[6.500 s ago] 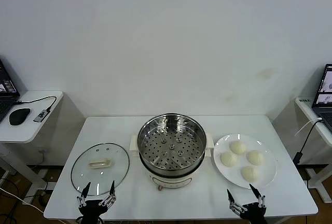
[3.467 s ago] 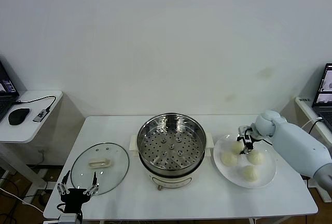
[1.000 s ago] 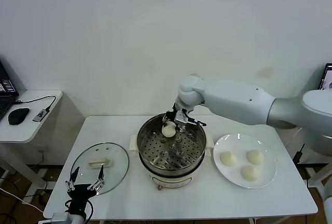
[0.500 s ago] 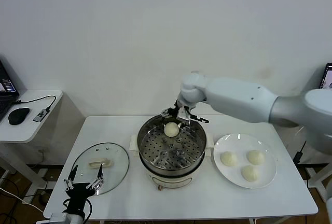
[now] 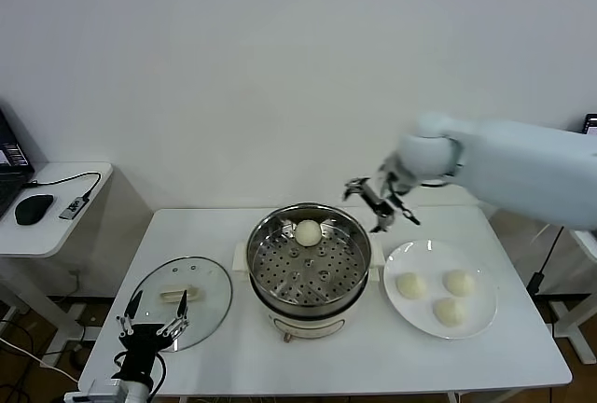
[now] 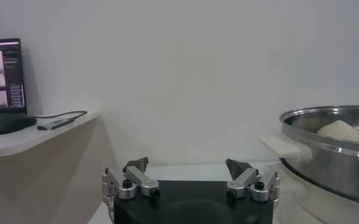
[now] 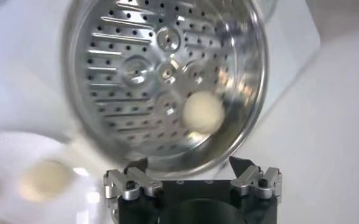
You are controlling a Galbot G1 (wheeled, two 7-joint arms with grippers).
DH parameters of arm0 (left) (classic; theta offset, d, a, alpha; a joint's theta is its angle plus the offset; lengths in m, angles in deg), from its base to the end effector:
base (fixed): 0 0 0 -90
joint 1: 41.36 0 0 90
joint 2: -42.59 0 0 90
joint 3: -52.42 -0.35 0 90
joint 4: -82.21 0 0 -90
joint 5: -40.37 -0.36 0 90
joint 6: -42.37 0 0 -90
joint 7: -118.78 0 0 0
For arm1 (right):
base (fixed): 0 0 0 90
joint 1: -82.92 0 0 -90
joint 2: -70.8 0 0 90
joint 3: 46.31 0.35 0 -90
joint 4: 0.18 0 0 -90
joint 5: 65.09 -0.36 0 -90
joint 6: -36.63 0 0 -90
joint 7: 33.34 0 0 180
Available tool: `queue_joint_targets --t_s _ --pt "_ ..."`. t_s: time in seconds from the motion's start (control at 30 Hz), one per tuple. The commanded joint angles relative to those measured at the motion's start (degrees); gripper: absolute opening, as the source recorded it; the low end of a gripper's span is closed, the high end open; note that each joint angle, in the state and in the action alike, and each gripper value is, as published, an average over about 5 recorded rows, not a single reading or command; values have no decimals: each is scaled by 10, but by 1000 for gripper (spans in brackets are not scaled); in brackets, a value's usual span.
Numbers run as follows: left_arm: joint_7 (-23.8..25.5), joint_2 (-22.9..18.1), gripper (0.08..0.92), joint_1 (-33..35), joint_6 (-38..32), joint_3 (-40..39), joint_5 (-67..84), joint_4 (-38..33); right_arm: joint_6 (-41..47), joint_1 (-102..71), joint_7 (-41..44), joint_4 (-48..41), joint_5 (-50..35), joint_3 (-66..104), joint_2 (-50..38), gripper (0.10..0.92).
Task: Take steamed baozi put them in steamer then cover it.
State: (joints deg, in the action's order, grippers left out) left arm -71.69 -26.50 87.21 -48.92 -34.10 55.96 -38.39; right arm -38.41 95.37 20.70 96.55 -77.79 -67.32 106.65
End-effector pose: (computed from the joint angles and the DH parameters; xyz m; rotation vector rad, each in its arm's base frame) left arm 0.1489 0.0771 -0.3094 0.0655 -3.0216 -0.1103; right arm 0.4678 -0.0540 -0.0280 1.4207 -1.3824 1.7449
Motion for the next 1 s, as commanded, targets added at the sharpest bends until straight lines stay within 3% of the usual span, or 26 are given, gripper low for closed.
queue_joint_targets --t_s 0.03,0.63,1.0 --pt "0 -1 823 1 0 -1 -3 -2 100 -49 4 57 -1 10 -145 823" --pt "0 -5 823 1 0 10 -5 2 41 -299 8 -86 107 160 -81 823" --pt "1 -4 823 -1 2 14 -6 5 22 -378 5 -179 123 215 -2 823"
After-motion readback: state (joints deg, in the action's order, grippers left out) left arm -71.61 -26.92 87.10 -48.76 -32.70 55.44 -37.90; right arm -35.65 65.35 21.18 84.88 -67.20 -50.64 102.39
